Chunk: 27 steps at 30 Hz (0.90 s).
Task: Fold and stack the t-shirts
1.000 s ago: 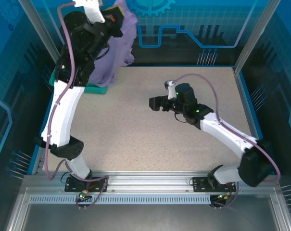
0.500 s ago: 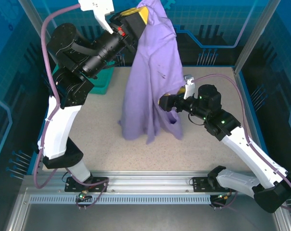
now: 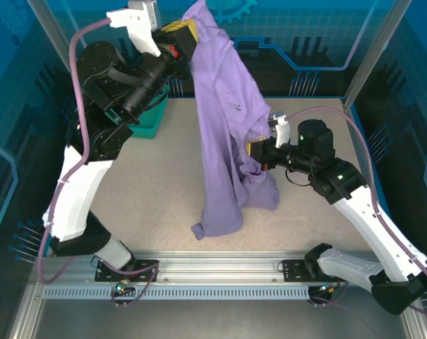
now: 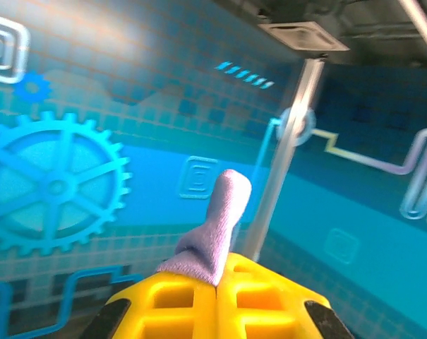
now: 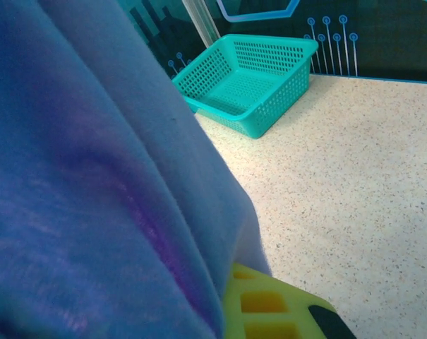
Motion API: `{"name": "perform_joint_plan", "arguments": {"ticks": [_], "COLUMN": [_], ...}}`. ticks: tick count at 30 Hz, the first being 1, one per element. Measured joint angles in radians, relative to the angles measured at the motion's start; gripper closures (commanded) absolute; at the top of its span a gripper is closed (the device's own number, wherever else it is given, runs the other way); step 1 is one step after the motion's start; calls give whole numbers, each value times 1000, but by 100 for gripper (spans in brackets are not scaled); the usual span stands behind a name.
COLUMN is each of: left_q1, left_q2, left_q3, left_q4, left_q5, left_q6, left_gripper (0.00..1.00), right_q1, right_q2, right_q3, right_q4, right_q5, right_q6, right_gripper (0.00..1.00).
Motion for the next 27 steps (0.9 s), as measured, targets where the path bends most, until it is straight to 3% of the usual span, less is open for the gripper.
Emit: {"name": "perform_joint_plan", "arguments": {"ticks": [3, 9, 13, 15, 17, 20, 21, 23, 25, 26, 27], "left_q1": [5, 5, 5, 10, 37, 105, 127, 153, 165, 169, 172], "left_q2": [-67, -150, -167, -129, -50, 111, 185, 344, 518, 592, 671], "left_q3": [-83, -94, -74, -18, 75, 208, 258, 356, 411, 410, 406], "left_q4": [20, 54, 81, 77, 70, 58, 55, 55, 87, 93, 90], "left_q5": [-54, -74, -45, -34, -13, 31, 46, 68, 74, 74, 72], "left_q6": [32, 53, 52, 50, 28, -32, -55, -84, -95, -97, -98], "left_gripper": [100, 100, 100, 100, 100, 100, 92, 45, 14, 4, 1], "right_q1": [0, 1, 3, 1, -14, -109, -166, -275, -380, -424, -478], "right_q2": [23, 58, 58, 60, 75, 129, 159, 222, 297, 331, 371], "right_q3": [98, 208, 212, 212, 218, 216, 207, 163, 95, 57, 5], "right_q4": [-64, -129, -137, -138, -148, -148, -136, -107, -74, -58, -35], "right_q5": [-38, -158, -217, -214, -208, -217, -221, -216, -202, -200, -203], "right_q6": [0, 4, 22, 30, 40, 81, 99, 144, 201, 231, 265], "right_gripper": [100, 99, 86, 88, 98, 100, 100, 100, 95, 89, 78]}}
